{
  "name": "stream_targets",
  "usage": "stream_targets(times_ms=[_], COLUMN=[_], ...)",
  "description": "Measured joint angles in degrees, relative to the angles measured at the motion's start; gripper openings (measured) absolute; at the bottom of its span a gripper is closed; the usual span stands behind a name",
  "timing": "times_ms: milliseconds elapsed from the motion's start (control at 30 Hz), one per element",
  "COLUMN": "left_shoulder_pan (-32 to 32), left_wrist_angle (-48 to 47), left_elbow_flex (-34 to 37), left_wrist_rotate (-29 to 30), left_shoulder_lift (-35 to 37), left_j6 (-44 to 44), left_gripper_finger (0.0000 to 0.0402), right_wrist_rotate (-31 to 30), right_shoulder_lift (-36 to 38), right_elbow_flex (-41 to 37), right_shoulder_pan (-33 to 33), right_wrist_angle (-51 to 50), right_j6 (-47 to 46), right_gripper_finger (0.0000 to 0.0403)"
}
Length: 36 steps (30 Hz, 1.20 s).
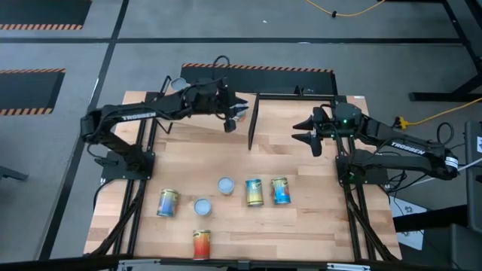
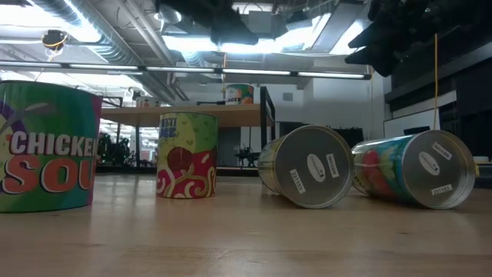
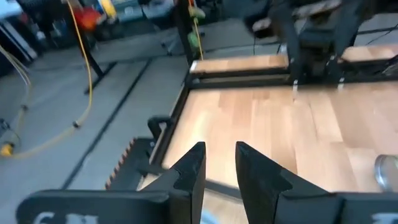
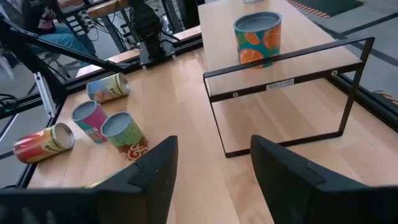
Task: Pick and place cans onto a shelf
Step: Put the canned oranges on the shelf aligned with the other white canned carrot
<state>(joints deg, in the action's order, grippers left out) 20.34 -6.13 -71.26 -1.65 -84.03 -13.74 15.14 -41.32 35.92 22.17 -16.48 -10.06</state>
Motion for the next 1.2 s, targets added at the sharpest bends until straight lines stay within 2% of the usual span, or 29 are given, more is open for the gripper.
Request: stream_targets(times_ms=[233,500,1200], left_shoulder_pan=[2.3,2.3,2.3], left_wrist_angle=[-5.1,-11.2,-16.4], left_elbow_flex=[0.0,0.0,0.0], left_wrist_rotate=[-1.0,-0.2,0.7], left_shoulder_lift=[-2.9,-3.0,-3.0], left_j6=[0.1,-0.1,-0.3], left_gripper_finger=[0.008,0.008,0.008], right_wrist_rotate=[0.0,0.0,0.0], right_shoulder_lift=[-0.1,-0.1,-0.1], right_elbow_flex=[0.0,0.0,0.0], right_shoulder_pan=[0.0,0.0,0.0], right_wrist_angle=[0.0,-0.1,-0.1], right_j6=[0.0,0.0,0.0], right_gripper_finger=[0.0207,0.0207,0.0207])
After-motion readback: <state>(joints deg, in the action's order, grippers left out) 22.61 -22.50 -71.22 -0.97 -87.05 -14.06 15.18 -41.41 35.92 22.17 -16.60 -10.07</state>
